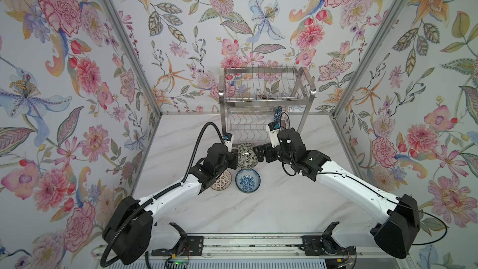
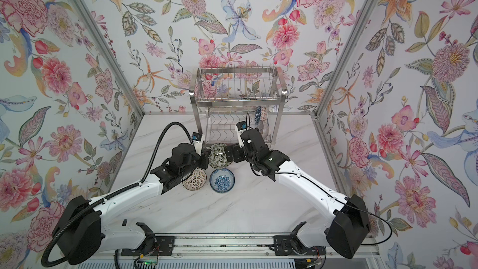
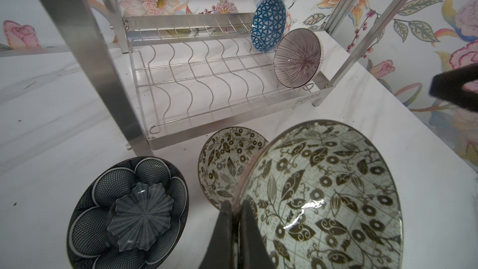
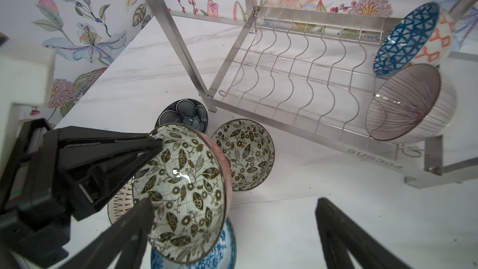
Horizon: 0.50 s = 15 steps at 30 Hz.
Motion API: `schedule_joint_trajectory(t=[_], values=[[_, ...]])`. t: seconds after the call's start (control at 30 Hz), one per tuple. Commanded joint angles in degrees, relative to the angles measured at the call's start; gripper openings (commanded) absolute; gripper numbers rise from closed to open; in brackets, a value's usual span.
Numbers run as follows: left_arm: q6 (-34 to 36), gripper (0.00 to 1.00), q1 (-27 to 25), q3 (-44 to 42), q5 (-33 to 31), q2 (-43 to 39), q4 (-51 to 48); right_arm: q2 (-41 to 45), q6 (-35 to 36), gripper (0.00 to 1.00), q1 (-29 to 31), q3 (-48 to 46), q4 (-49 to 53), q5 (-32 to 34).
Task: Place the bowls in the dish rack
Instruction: 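Grasp the raised green-leaf bowl's pink outer rim with the right gripper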
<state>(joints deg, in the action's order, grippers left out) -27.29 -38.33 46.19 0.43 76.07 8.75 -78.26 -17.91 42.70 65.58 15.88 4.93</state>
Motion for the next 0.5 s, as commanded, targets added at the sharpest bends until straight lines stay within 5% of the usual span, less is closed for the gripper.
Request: schedule_joint_trajectory(t=[0.0, 0.27, 0.47], values=[[-1.28, 0.00, -0.96, 3.58, 1.37, 1.03, 7.36, -2.08, -4.08, 1.00, 0.45, -0.02, -3.02, -0.12], [-1.27, 0.00, -1.75, 4.34, 2.55, 2.54, 9.35, -7.27, -8.09, 0.77, 0.51, -0.11, -4.08, 0.03], [-1.10, 0.00, -1.83, 4.17, 2.74, 2.57, 10.14, -9.41, -8.46, 0.47, 0.54, 0.99, -4.23, -0.75]])
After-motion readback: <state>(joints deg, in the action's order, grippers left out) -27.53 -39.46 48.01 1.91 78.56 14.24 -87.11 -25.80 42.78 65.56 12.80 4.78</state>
